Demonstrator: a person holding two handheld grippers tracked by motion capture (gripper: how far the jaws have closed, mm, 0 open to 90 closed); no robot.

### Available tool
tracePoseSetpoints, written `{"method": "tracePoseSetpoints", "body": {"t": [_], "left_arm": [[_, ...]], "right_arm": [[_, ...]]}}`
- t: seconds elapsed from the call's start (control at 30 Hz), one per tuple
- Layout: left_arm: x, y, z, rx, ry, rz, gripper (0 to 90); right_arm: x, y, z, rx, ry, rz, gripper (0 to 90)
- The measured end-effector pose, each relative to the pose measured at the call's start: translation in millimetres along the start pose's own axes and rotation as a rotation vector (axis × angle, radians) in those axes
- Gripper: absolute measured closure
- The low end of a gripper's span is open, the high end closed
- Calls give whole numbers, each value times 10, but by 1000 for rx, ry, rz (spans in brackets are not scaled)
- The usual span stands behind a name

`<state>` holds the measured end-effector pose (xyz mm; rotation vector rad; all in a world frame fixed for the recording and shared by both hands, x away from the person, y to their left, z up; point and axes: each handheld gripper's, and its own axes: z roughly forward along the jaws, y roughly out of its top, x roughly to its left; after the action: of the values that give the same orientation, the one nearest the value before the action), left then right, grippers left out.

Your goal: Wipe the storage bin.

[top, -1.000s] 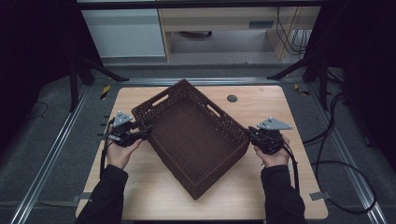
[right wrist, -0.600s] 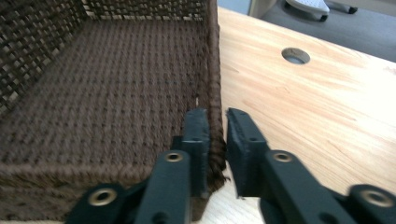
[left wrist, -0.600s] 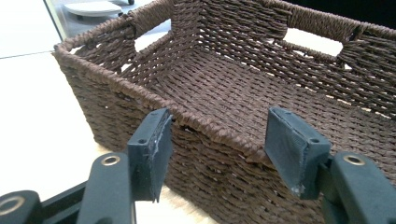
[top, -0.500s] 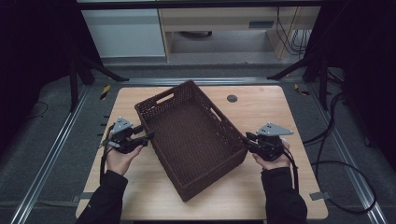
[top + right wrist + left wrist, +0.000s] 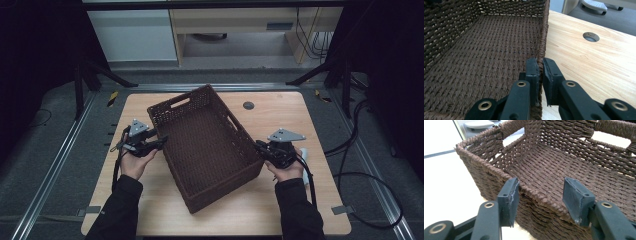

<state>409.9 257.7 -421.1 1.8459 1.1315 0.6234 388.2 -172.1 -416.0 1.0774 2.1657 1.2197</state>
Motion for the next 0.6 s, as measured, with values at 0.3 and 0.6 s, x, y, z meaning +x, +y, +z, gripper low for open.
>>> {"method": "tracePoseSetpoints", "body": {"t": [0.3, 0.6], "left_arm": [[-122, -83, -139, -10, -50, 16, 454], [-113, -21, 9, -4, -15, 21, 538]], "right_arm": [[103, -86, -112, -2, 30, -6, 821], [69, -4, -137, -62, 31, 15, 735]]}}
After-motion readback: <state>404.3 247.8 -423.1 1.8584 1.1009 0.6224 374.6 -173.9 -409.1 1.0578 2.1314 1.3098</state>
